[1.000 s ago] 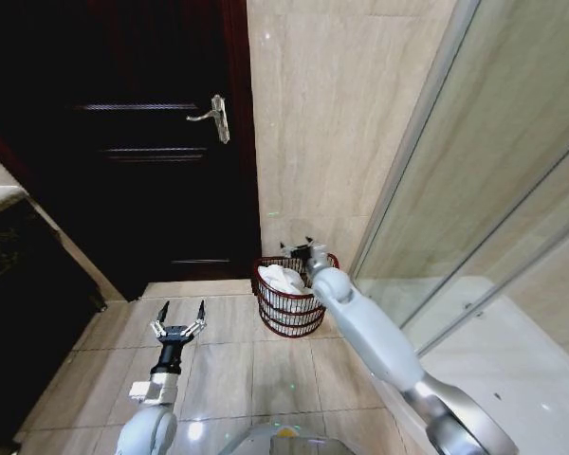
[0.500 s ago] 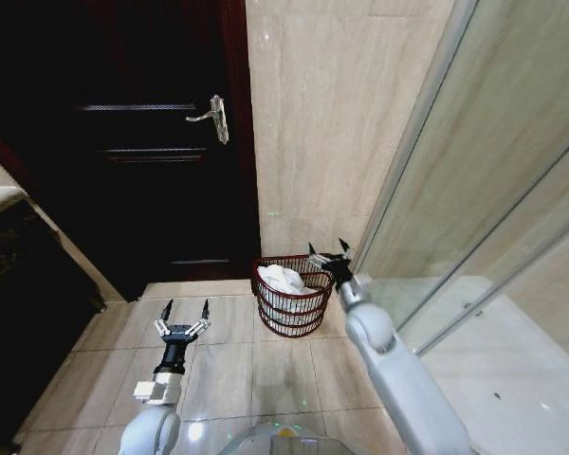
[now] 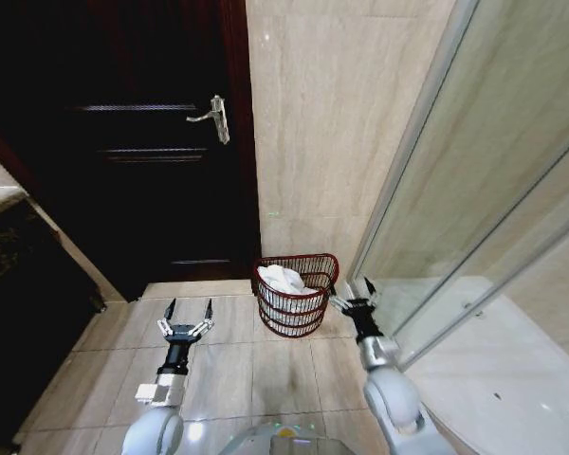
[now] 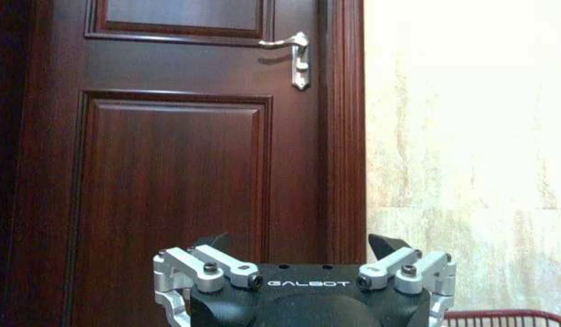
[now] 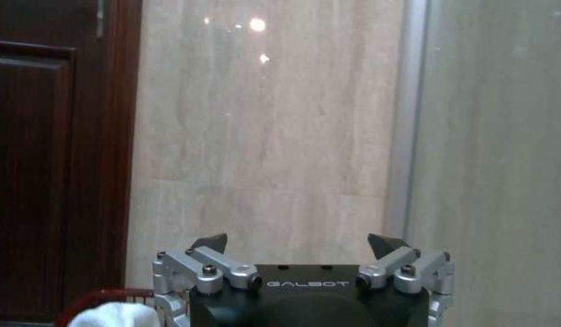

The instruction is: Discard the used towel into the hamper.

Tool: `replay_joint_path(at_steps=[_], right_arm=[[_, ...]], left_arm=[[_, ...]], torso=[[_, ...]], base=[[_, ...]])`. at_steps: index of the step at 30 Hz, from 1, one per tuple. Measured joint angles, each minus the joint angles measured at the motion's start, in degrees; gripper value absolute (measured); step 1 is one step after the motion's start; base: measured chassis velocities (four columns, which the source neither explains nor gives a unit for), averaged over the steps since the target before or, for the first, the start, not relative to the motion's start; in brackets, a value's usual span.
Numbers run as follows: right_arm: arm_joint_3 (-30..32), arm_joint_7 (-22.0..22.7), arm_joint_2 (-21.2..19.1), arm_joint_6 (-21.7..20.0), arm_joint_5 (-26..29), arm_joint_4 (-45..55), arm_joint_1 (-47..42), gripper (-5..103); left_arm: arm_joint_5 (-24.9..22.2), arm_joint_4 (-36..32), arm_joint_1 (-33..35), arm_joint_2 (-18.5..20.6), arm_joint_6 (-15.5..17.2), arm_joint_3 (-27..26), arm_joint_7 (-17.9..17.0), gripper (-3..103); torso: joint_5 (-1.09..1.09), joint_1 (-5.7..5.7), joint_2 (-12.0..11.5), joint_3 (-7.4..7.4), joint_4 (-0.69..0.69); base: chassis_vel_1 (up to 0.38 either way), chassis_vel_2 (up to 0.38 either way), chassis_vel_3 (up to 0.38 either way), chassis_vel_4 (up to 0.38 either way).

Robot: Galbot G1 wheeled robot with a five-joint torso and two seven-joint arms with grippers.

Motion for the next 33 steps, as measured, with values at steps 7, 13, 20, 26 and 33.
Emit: replay_joint_path(at_steps=[7, 13, 20, 26, 33], right_arm=[[6.2, -0.9, 2.4, 2.8, 2.0, 0.1, -3.2, 100], [7.6, -2.4, 4.3, 5.6, 4.5, 0.2, -5.8, 100], [9.1, -3.4, 5.2, 9.3, 3.5, 1.7, -11.3, 100], [7.8, -2.1, 5.6, 10.3, 1.4, 2.5, -13.3, 100], [5.6, 0.0, 6.5, 10.5, -1.1, 3.5, -14.1, 100]], left_arm=[[-0.2, -2.0, 1.1, 1.1, 0.2, -0.7, -0.6, 100], [-0.2, -3.1, 1.5, 0.5, 0.2, -0.8, -0.8, 100], [-0.9, -4.9, 2.4, 0.9, -0.2, -1.3, -0.8, 100], [-0.8, -5.1, 3.9, 1.7, -1.9, -1.4, -0.7, 100], [-1.1, -4.2, 4.3, 2.8, -3.1, -1.4, -0.7, 100]], torso=[[0.0, 0.0, 0.0, 0.0, 0.01], [0.0, 0.01, 0.0, 0.01, 0.0], [0.01, 0.01, 0.0, 0.0, 0.0], [0.0, 0.01, 0.0, 0.0, 0.0], [0.0, 0.01, 0.0, 0.0, 0.0]], base=[[0.0, 0.0, 0.0, 0.0], [0.0, 0.0, 0.0, 0.0], [0.0, 0.0, 0.0, 0.0], [0.0, 0.0, 0.0, 0.0], [0.0, 0.0, 0.0, 0.0]])
